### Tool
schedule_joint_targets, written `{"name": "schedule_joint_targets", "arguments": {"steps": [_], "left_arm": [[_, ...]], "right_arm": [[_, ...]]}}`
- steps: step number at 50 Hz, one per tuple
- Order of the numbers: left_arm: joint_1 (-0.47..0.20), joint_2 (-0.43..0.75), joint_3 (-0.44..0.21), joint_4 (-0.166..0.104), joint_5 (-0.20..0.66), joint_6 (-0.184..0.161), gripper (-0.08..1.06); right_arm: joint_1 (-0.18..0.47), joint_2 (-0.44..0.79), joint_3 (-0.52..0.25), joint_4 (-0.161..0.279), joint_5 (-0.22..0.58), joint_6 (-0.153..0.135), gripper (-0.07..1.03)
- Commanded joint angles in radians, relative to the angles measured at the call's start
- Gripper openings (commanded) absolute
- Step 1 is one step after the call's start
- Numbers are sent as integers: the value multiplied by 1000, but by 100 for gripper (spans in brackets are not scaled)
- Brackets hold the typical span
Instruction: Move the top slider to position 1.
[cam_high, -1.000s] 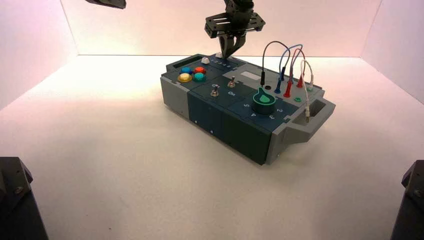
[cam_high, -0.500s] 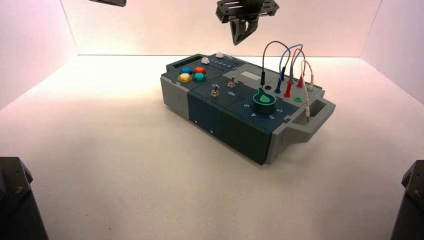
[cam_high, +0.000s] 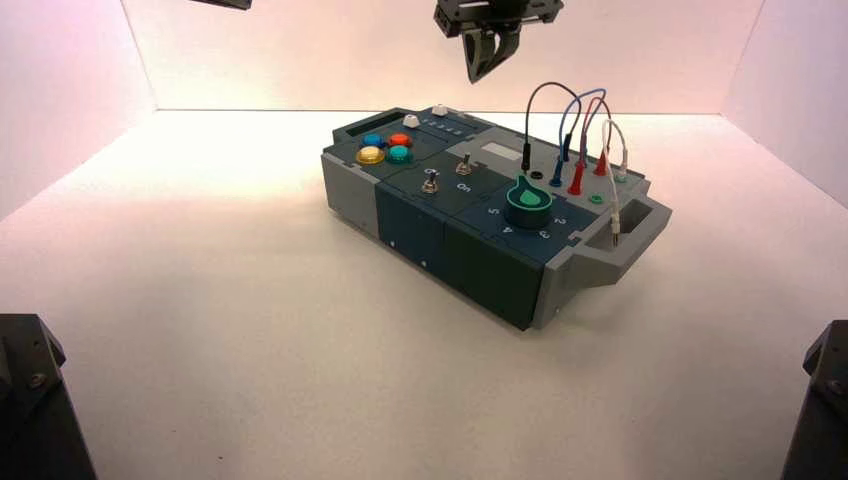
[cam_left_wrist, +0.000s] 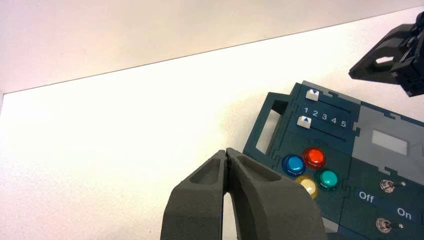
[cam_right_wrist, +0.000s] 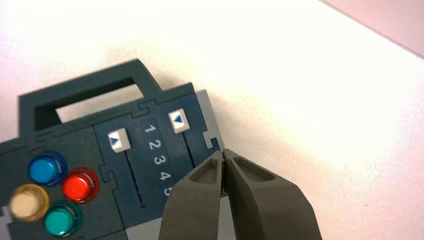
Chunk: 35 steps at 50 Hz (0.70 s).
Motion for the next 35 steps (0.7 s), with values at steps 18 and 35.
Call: {"name": "schedule_joint_targets", "arguments": {"steps": [18,35], "left_arm": [[5,-3,-38,3,-9,23,-3],[5,0,-38,3,-11,26,-3]], "right_arm": [[12,-54,-2,5,-21,-5,-2],[25,-51,-2,12,-32,-3,-2]]}}
